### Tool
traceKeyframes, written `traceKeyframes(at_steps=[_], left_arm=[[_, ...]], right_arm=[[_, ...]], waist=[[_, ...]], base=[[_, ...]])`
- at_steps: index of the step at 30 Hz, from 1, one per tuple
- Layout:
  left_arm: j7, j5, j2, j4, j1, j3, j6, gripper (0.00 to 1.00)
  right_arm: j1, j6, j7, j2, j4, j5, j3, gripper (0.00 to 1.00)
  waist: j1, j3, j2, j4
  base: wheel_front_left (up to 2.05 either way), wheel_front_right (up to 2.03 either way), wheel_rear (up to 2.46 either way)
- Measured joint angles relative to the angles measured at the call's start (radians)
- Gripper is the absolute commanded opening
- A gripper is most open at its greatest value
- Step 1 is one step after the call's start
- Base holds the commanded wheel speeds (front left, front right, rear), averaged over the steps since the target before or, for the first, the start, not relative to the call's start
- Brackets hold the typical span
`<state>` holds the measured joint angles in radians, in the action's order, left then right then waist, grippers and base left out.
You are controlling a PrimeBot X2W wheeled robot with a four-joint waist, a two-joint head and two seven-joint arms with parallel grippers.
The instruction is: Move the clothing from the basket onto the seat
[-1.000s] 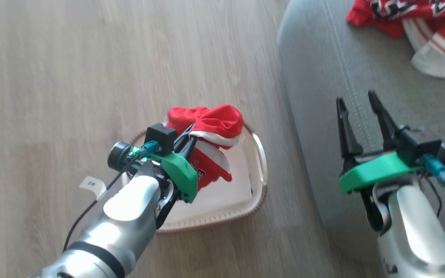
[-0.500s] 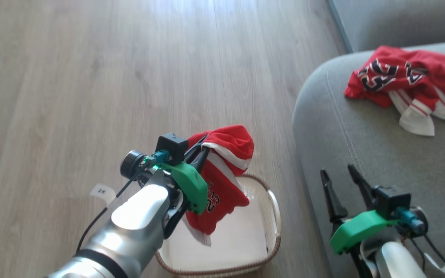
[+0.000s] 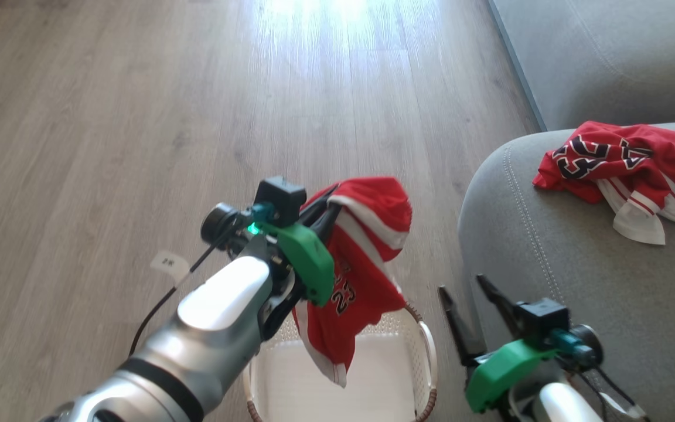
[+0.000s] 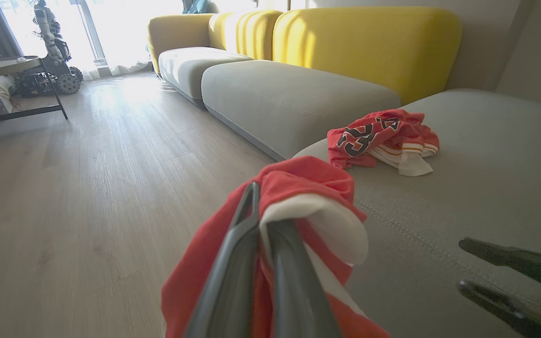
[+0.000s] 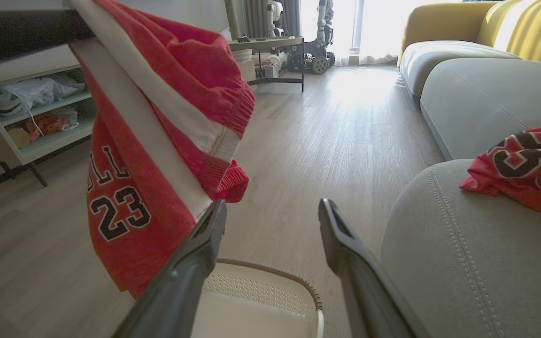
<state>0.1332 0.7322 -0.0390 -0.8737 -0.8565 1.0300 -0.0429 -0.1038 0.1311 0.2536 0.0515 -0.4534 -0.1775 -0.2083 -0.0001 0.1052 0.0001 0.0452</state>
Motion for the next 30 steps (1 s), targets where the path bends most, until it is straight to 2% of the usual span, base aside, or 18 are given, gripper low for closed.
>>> traceKeyframes(at_steps=[5,12,22,23,24,26,27,28,30], left_arm=[[-0.021,0.016,0.000,0.050,-0.035,0.005,-0.001,0.00],[-0.044,0.024,0.000,0.120,-0.036,0.034,0.008,0.00],[-0.063,0.044,-0.001,0.197,-0.037,0.082,0.035,0.00],[-0.063,0.044,-0.001,0.199,-0.037,0.083,0.035,0.00],[-0.065,0.045,-0.001,0.201,-0.037,0.084,0.036,0.00],[-0.070,0.048,-0.001,0.201,-0.037,0.085,0.043,0.00],[-0.070,0.053,-0.001,0.201,-0.037,0.085,0.043,0.00],[-0.070,0.056,-0.001,0.201,-0.037,0.085,0.043,0.00],[-0.070,0.059,-0.001,0.200,-0.037,0.085,0.043,0.00]], right_arm=[[-0.039,0.000,-0.016,0.000,-0.032,0.000,-0.092,1.00],[-0.185,0.000,-0.025,0.001,-0.110,-0.003,-0.214,1.00],[-0.324,0.000,-0.025,0.004,-0.289,-0.128,-0.369,1.00],[-0.333,0.000,-0.024,0.004,-0.300,-0.134,-0.376,0.91],[-0.347,0.000,-0.020,0.005,-0.316,-0.143,-0.387,0.56],[-0.359,0.000,-0.014,0.005,-0.331,-0.144,-0.398,0.33],[-0.363,0.000,-0.014,0.005,-0.335,-0.150,-0.405,0.13],[-0.366,0.000,-0.013,0.005,-0.340,-0.152,-0.411,0.00],[-0.369,0.000,-0.011,0.005,-0.345,-0.156,-0.416,0.00]], waist=[[0.0000,0.015,0.0000,0.010],[0.0000,0.026,0.0000,0.026],[0.0000,0.029,0.0000,0.062],[0.0000,0.028,0.0000,0.063],[0.0000,0.028,-0.0001,0.066],[0.0000,0.027,0.0000,0.066],[0.0000,0.027,-0.0001,0.066],[0.0000,0.027,0.0000,0.065],[0.0000,0.026,0.0000,0.064]], base=[[0.00,0.00,0.00],[0.00,0.00,0.00],[0.00,0.00,0.00],[0.00,0.00,0.00],[0.00,0.00,0.00],[0.00,0.00,0.00],[0.00,0.00,0.00],[0.00,0.00,0.00],[0.00,0.00,0.00]])
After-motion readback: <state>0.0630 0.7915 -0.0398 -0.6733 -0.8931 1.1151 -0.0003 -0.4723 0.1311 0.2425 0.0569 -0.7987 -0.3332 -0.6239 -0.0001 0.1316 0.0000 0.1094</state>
